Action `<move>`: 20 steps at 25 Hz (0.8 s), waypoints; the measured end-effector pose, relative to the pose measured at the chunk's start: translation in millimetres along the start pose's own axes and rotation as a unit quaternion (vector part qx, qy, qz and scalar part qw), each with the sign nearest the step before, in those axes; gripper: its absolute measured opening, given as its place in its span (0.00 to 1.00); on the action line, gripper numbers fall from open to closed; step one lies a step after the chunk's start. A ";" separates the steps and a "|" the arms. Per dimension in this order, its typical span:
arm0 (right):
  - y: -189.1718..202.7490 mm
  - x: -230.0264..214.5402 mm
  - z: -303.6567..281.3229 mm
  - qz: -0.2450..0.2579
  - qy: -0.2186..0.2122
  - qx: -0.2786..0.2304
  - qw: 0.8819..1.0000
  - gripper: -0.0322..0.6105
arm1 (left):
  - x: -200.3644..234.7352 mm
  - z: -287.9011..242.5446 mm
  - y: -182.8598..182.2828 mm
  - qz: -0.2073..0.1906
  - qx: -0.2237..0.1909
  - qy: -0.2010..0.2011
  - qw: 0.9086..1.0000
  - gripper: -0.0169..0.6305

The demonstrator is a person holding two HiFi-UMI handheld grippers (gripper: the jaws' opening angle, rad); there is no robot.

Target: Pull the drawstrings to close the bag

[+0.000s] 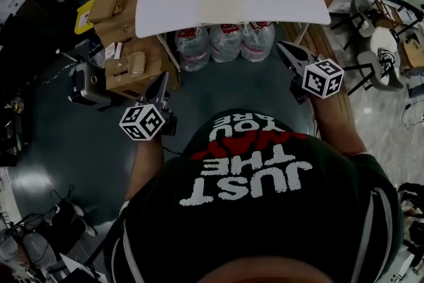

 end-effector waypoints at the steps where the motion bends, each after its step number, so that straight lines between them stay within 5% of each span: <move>1: -1.0 3.5 -5.9 -0.002 0.003 -0.003 1.000 0.06 | 7.7 2.4 -1.4 0.000 0.001 0.001 1.000 0.03; 11: 0.7 24.1 -57.9 -0.015 0.045 -0.005 0.999 0.06 | 81.9 25.9 1.8 0.005 0.019 0.003 1.000 0.03; 20: 5.4 -6.0 -98.2 -0.017 0.034 0.018 0.999 0.06 | 103.7 7.9 10.7 0.017 0.034 -0.018 0.999 0.03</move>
Point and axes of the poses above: the fingertips, and each gripper's own axes: z backward along the fingers, x to its left, y out of its underside, the point moved 2 cm from there along z, backward along the fingers, and after that the axes turned 8 degrees about -y, right-handed, at the moved point
